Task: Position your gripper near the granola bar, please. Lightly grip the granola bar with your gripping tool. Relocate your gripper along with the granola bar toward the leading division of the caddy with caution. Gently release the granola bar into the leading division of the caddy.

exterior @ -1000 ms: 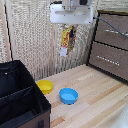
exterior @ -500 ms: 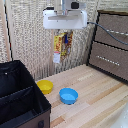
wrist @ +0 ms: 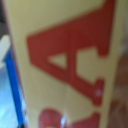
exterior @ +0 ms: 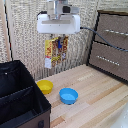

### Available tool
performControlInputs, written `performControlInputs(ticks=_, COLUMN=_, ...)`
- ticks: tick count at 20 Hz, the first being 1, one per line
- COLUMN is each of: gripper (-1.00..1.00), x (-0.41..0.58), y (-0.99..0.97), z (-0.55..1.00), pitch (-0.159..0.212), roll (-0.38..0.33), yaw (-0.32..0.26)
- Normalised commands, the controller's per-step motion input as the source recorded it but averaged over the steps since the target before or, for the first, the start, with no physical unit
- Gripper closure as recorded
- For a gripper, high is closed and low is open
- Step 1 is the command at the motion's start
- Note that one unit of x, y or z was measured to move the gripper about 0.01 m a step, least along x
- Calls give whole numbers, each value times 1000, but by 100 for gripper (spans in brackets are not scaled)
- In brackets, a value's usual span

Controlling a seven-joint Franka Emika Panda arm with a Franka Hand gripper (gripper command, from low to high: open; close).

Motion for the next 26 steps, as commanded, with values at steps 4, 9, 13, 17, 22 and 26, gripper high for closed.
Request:
performControlInputs(ticks=4, gripper=100, x=-19, y=709, z=40, pitch=23, roll=0, yaw=-129)
performControlInputs(ticks=9, gripper=100, x=-6, y=738, z=0, pitch=32, roll=0, yaw=-123)
performControlInputs(ticks=13, gripper=100, x=-46, y=750, z=0, pitch=39, roll=0, yaw=-108)
performControlInputs(ticks=17, gripper=100, x=-51, y=741, z=0, pitch=65, roll=0, yaw=-100)
performControlInputs(ticks=22, gripper=100, x=-154, y=708, z=47, pitch=66, roll=5, yaw=-73)
performControlInputs(ticks=26, gripper=100, x=-177, y=698, z=63, pitch=73, roll=0, yaw=-68)
